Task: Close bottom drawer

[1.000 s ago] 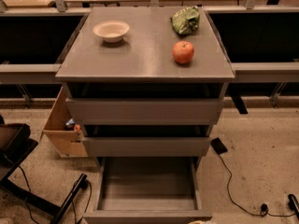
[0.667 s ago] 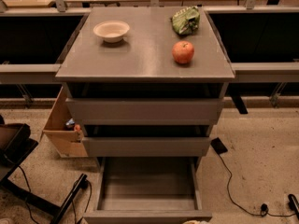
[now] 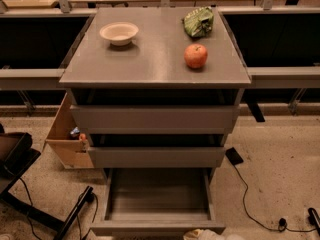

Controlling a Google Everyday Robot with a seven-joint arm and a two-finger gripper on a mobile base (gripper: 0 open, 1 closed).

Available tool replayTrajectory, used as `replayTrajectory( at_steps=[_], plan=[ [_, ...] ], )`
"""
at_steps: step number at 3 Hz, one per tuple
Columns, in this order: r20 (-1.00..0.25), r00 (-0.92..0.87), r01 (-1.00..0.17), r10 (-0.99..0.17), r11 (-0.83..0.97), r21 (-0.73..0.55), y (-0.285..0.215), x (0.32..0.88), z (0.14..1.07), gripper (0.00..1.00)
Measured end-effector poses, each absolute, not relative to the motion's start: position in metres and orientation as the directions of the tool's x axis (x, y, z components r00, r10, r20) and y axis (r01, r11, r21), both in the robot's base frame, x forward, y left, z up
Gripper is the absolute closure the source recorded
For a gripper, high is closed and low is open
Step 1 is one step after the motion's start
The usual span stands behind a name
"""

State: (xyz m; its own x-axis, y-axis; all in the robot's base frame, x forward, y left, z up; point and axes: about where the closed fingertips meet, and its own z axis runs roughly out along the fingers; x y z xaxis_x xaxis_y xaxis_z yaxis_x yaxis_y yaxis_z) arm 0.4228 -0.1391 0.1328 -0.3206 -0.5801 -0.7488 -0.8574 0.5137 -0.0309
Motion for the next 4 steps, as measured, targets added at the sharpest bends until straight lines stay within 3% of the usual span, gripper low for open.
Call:
replayTrajectory(
  at_steps=[4],
  plan=[
    [-0.761,-0.182,-0.900,-0.623,0.418,-0.127,-0.116,0.508,0.141,1.00]
  ],
)
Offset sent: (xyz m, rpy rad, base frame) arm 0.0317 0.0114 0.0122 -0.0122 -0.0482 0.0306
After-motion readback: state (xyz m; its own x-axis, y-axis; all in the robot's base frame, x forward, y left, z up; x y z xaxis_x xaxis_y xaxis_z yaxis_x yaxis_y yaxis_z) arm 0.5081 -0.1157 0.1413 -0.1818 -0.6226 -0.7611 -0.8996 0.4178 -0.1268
